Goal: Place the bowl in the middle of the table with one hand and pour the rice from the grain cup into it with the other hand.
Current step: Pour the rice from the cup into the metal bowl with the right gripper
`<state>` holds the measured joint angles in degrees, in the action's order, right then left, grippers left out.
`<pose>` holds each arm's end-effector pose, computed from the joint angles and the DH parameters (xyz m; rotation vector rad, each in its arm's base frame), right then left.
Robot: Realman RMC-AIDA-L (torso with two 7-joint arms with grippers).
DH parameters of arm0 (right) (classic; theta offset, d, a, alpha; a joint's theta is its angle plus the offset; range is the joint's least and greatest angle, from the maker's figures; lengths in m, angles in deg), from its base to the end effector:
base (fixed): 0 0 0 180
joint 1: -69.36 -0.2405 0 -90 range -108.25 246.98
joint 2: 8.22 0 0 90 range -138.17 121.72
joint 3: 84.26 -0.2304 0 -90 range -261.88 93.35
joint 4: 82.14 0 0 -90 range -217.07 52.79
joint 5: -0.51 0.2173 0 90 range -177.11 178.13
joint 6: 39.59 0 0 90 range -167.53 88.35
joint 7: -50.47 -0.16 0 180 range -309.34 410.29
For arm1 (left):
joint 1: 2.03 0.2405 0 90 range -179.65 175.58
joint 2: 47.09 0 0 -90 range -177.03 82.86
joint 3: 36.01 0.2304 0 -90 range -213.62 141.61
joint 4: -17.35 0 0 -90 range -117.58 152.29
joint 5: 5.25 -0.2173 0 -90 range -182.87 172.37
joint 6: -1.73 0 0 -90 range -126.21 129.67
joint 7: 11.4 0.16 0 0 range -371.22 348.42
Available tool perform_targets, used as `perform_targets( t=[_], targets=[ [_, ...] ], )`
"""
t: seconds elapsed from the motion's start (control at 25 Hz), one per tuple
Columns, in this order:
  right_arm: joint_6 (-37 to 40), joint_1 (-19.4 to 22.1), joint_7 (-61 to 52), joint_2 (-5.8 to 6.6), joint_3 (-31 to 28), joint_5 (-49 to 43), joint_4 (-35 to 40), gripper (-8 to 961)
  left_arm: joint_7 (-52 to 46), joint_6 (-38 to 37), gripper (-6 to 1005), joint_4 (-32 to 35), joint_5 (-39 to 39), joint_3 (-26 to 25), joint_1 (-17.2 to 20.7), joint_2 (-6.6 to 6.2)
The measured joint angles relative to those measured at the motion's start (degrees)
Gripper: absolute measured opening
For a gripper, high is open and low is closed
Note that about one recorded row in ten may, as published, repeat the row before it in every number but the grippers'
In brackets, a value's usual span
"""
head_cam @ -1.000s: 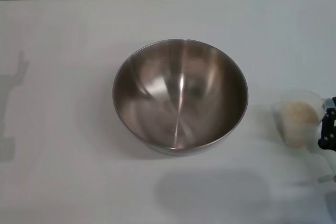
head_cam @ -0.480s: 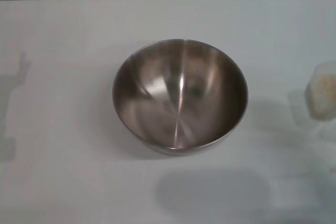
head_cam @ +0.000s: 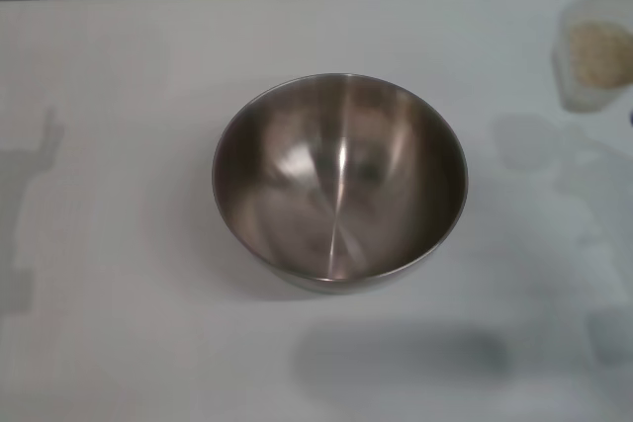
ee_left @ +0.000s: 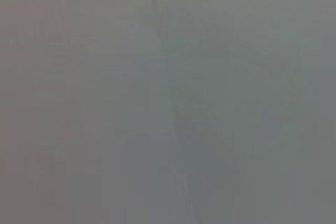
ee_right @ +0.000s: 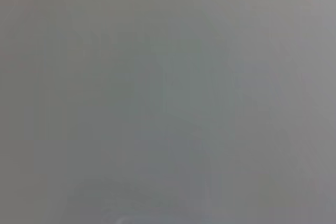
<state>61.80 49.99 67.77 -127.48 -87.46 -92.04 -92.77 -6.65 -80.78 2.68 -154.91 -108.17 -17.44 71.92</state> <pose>0.2712 0.2636 0.0111 -1.4667 -0.0815 0.7172 -0.3120 0.3018 0.0489 -1.3538 -0.2053 -0.6657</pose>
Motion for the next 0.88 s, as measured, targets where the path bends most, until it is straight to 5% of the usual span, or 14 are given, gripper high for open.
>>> perform_targets(
  t=[0.36,0.88],
  targets=[
    [-4.5,-6.5,15.6,-0.20,1.7,-6.7,-1.8,6,-0.1,0.0,812,0.0,0.0,1.4,0.5,0.11],
    [-15.2,-7.0,63.4,-0.44,1.4,-11.2,-12.2,5,-0.1,0.0,812,-0.3,0.0,2.2,0.5,0.08]
  ],
)
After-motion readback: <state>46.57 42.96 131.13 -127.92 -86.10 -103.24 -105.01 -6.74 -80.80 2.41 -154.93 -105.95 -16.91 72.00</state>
